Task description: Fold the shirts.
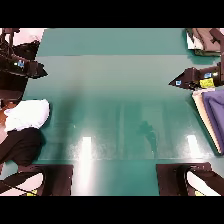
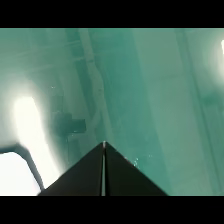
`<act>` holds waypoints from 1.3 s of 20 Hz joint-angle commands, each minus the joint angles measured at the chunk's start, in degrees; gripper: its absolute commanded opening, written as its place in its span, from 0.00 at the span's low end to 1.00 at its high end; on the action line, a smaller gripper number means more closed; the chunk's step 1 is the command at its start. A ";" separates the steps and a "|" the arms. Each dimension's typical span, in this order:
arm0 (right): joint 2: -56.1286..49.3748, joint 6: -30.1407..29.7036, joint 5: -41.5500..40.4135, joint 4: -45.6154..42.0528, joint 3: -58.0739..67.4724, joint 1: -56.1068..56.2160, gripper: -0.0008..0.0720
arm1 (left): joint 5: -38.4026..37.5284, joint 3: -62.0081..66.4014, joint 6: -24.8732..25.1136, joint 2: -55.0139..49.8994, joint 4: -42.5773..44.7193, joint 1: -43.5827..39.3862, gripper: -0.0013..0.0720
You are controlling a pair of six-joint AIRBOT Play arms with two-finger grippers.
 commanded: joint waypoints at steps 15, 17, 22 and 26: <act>0.00 0.00 -0.63 -0.02 -0.04 0.04 0.03 | 4.83 -30.58 -15.54 0.04 34.42 0.04 0.71; 0.00 0.00 -0.83 -0.02 -0.07 0.04 0.03 | 6.23 -31.21 -15.52 0.04 34.51 0.04 0.71; 0.00 0.00 -0.70 -0.02 -0.04 0.04 0.03 | 8.22 -31.19 -15.28 0.07 34.51 0.04 0.05; 0.02 0.02 -0.87 0.07 0.00 -0.20 0.03 | 1.20 -22.99 -10.14 0.24 29.00 -0.02 0.05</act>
